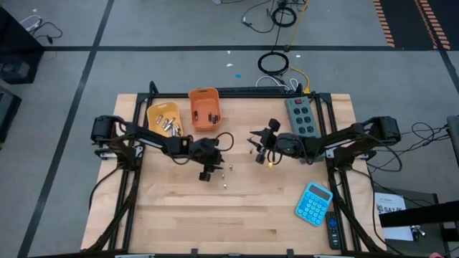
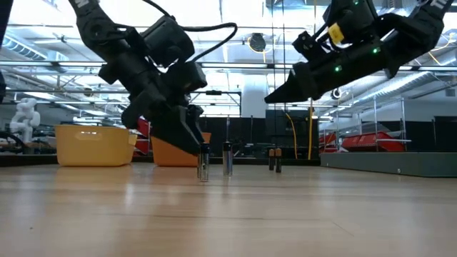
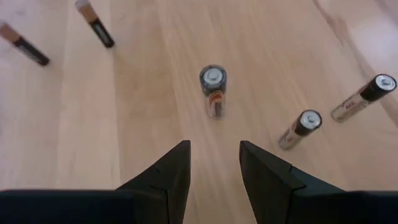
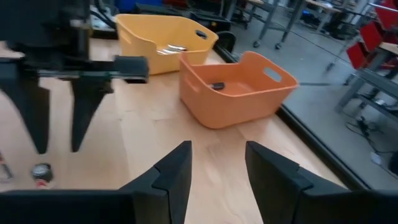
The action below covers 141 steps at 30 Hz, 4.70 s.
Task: Sort batteries
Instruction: Put the silver battery into the yellow bin
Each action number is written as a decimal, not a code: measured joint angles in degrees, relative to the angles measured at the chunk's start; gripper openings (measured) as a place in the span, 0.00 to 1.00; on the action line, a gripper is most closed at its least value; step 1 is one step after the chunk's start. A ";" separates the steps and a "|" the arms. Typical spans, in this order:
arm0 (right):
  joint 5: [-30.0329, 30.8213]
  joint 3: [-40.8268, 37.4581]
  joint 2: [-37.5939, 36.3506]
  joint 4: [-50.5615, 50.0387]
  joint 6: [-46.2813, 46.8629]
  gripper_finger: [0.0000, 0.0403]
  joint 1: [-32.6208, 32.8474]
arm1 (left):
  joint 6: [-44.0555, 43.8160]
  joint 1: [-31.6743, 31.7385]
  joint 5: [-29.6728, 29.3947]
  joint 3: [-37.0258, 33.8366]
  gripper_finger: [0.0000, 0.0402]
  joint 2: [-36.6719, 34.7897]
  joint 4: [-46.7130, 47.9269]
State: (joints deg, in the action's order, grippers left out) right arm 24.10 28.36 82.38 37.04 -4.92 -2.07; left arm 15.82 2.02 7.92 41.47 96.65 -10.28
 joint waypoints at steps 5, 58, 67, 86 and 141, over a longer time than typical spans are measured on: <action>1.85 0.00 -3.54 -4.45 1.15 0.35 0.36 | 1.32 0.75 0.23 0.00 0.37 1.42 -3.63; 3.10 0.00 -4.14 -4.29 1.27 0.35 1.03 | 4.55 2.54 9.64 1.07 0.37 6.38 -17.84; 3.06 0.00 -4.14 -4.33 1.26 0.35 1.07 | 4.43 2.54 9.66 1.07 0.37 9.22 -21.02; 3.06 0.00 -4.14 -4.29 1.27 0.35 1.86 | 4.08 2.79 10.77 1.07 0.37 9.15 -21.39; 3.10 0.00 -4.12 -5.71 2.77 0.35 2.44 | -8.60 11.65 -49.91 -0.27 0.14 -21.88 17.39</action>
State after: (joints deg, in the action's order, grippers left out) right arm 27.20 28.36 78.26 31.33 -2.15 0.37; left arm 7.23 13.68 -41.99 41.20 74.77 7.11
